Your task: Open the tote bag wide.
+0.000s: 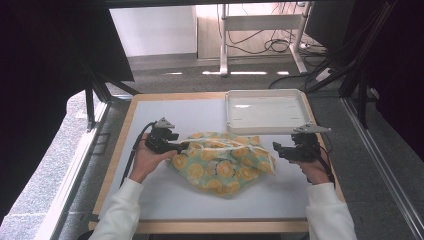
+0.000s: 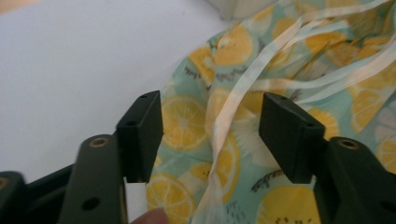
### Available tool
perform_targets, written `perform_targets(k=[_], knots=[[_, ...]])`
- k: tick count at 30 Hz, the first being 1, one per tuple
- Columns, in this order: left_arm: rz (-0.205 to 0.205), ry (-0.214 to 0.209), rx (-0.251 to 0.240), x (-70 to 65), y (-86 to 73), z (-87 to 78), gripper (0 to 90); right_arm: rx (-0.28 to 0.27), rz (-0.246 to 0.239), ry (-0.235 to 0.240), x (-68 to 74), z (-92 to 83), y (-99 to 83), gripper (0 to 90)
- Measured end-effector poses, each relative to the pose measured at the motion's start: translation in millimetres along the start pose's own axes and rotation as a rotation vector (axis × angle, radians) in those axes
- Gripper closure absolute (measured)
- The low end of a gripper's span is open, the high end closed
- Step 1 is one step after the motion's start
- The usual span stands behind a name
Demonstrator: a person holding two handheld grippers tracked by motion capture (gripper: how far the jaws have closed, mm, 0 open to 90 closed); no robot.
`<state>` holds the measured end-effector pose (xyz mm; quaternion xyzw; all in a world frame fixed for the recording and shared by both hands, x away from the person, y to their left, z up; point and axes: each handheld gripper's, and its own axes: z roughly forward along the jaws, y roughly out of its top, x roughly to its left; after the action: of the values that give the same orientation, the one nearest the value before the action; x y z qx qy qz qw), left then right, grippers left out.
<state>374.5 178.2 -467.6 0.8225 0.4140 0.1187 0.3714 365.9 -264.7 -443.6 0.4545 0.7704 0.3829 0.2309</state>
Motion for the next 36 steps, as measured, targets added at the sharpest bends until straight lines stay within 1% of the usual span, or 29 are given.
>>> perform_targets(k=[1,2,3,4,5,6,7,8,9,11,16,17,18,19,21,26,30,34,36], knots=[[0.000,0.000,0.000,0.0,0.0,0.0,48.7,0.000,0.000,0.000,0.0,0.0,0.0,21.9],[-0.005,-0.007,0.008,0.7,-1.1,1.5,48.7,0.001,0.000,-0.001,-0.2,0.1,-0.1,21.9],[-0.008,-0.021,0.021,1.6,-2.5,3.5,56.2,0.002,0.000,-0.003,-0.5,0.2,-0.2,21.9],[-0.011,-0.036,0.028,1.8,-3.2,4.7,61.1,0.002,0.000,-0.003,-0.7,0.2,-0.2,21.9],[-0.011,-0.036,0.028,1.8,-3.2,4.7,65.5,0.002,0.000,-0.003,-0.7,0.2,-0.2,21.9],[-0.009,-0.051,0.032,1.5,-3.5,5.8,69.4,0.001,0.001,-0.006,-0.9,0.0,-0.1,21.9],[-0.009,-0.051,0.032,1.5,-3.5,5.8,72.9,0.001,0.001,-0.006,-0.9,0.0,-0.1,21.9],[-0.008,-0.069,0.031,1.5,-3.4,5.9,75.9,0.000,0.001,-0.008,-1.0,-0.3,0.0,21.9],[-0.009,-0.075,0.030,1.5,-3.3,5.4,78.8,0.000,0.002,-0.010,-1.1,-0.5,0.0,21.9],[-0.010,-0.079,0.021,1.2,-3.1,3.9,83.2,-0.002,0.002,-0.012,-1.0,-0.7,0.1,21.9],[-0.015,-0.092,-0.010,-0.4,-2.3,-2.1,86.6,-0.005,-0.001,-0.010,0.0,-1.5,0.9,21.9],[-0.015,-0.092,-0.010,-0.4,-2.3,-2.1,86.9,-0.007,-0.001,-0.011,0.2,-1.7,1.1,22.0],[-0.016,-0.096,-0.023,-0.4,-2.0,-4.8,87.3,-0.009,-0.003,-0.009,0.3,-2.0,1.4,22.2],[-0.016,-0.096,-0.023,-0.4,-2.0,-4.8,87.7,-0.009,-0.004,-0.008,0.5,-2.5,1.7,22.5],[-0.018,-0.106,-0.041,-0.2,-1.8,-8.3,88.2,-0.014,-0.007,-0.008,1.0,-3.5,2.5,23.3],[-0.017,-0.116,-0.059,-0.8,-1.6,-11.5,88.8,-0.026,-0.010,-0.003,2.2,-7.0,5.0,24.3],[-0.026,-0.127,-0.077,-0.7,-1.3,-14.2,89.0,-0.033,-0.014,0.003,3.7,-8.1,6.6,24.5],[-0.028,-0.135,-0.089,-0.5,-1.0,-16.5,89.0,-0.036,-0.014,0.012,5.2,-7.7,8.0,24.7],[-0.029,-0.132,-0.097,0.1,-1.1,-18.4,89.1,-0.032,-0.018,0.022,7.4,-5.2,10.1,25.2]])
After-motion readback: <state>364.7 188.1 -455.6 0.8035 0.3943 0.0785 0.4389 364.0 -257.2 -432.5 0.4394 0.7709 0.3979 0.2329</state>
